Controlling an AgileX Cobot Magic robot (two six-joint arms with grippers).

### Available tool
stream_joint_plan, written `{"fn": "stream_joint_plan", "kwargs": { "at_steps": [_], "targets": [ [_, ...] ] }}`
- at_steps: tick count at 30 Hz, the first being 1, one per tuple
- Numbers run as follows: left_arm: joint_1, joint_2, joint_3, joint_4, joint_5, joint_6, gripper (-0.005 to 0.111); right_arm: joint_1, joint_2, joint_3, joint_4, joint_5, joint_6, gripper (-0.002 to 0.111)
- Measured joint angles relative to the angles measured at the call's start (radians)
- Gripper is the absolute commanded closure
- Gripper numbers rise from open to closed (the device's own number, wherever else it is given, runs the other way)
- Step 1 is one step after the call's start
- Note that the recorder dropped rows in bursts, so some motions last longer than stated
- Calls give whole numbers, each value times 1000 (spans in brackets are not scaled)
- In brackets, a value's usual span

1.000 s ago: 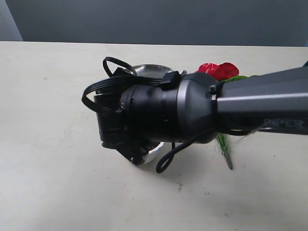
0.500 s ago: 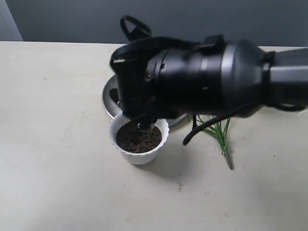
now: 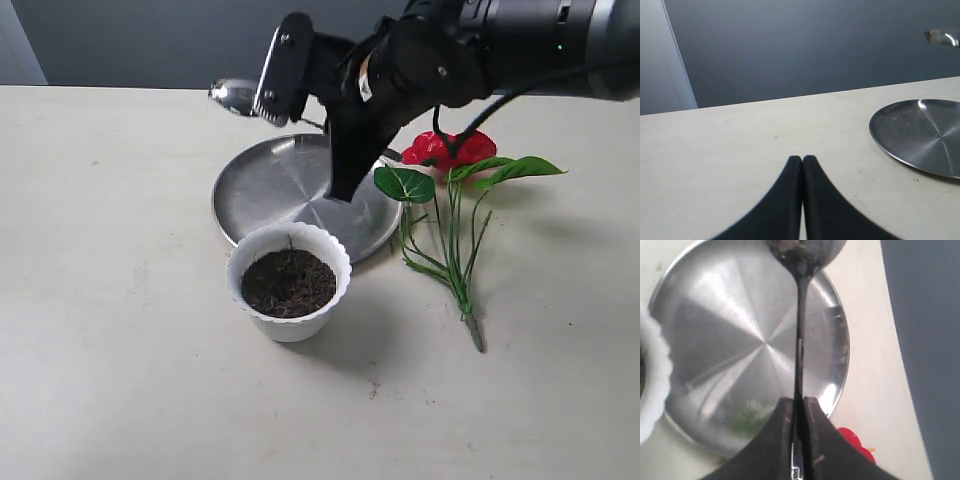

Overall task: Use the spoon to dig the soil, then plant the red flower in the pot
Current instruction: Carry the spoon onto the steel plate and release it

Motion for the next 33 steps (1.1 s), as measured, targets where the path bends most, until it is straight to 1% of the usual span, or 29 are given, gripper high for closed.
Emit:
{"fn": "stream_joint_plan", "kwargs": {
  "at_steps": [4, 8, 12, 15, 18, 20, 24, 33],
  "targets": [
    [0, 0, 0, 0, 0, 0, 106, -80, 93, -108, 169, -27, 0, 109],
    [0, 0, 0, 0, 0, 0, 106, -123, 208, -267, 293, 15, 2, 109],
    [0, 0, 0, 0, 0, 0, 106, -133, 331, -434, 402, 139, 2, 109],
    [0, 0, 0, 0, 0, 0, 106, -133, 422, -538, 427, 266, 8, 109],
    [0, 0, 0, 0, 0, 0, 106, -133, 489, -618, 429, 378, 55, 109],
    [0, 0, 0, 0, 0, 0, 106, -133, 524, -649, 412, 431, 99, 109],
    [0, 0, 0, 0, 0, 0, 106, -133, 557, -661, 403, 478, 138, 109],
    [0, 0, 0, 0, 0, 0, 106, -133, 603, -666, 397, 516, 156, 109]
  ]
}}
